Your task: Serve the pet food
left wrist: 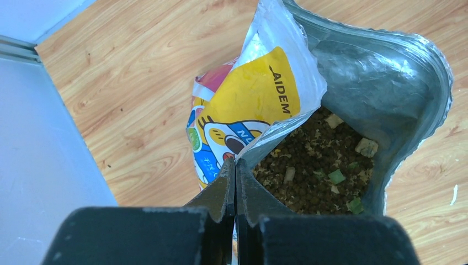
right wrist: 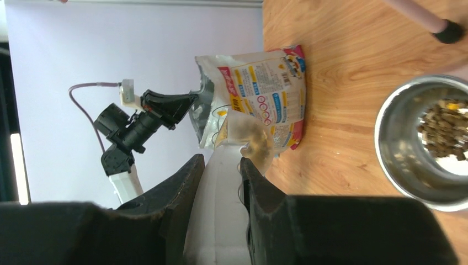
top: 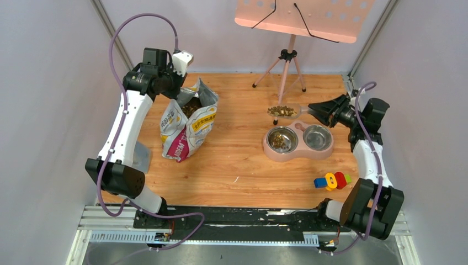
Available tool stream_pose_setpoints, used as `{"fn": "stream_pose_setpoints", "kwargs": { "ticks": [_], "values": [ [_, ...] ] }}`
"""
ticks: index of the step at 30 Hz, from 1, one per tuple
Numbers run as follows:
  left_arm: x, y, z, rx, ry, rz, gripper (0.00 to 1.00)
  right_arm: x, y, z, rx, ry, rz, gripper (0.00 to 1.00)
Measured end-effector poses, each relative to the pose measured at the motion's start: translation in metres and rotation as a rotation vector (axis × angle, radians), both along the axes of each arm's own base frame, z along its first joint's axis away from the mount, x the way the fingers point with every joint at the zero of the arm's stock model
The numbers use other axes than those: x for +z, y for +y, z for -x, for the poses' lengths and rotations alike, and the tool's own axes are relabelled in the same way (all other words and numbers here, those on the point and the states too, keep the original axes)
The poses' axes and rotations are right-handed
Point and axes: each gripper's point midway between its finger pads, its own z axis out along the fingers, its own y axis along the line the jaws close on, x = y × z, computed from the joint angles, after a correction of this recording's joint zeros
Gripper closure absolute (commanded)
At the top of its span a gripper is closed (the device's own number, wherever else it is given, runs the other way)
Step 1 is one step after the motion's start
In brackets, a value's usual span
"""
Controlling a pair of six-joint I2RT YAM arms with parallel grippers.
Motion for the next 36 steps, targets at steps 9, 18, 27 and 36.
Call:
{"fn": "stream_pose_setpoints", "kwargs": {
  "ticks": [9,18,27,36],
  "values": [
    [0.003,-0.001,0.002,0.004,0.009,0.007,1.00,-0.048,-0.065,0.022,-0.171,0.089,-0.034,1.00],
    [0.004,-0.001,0.001,0.002,0.010,0.009,1.00,-0.076,-0.129,0.043,-0.312,0.073,0.007,1.00],
    [0.003,-0.004,0.002,-0.008,0.019,0.018,1.00,-0.100,-0.194,0.058,-0.425,0.080,0.141,1.00],
    [0.003,-0.005,0.002,-0.012,0.019,0.023,1.00,-0.137,-0.211,0.071,-0.450,0.141,0.245,1.00]
  ]
}}
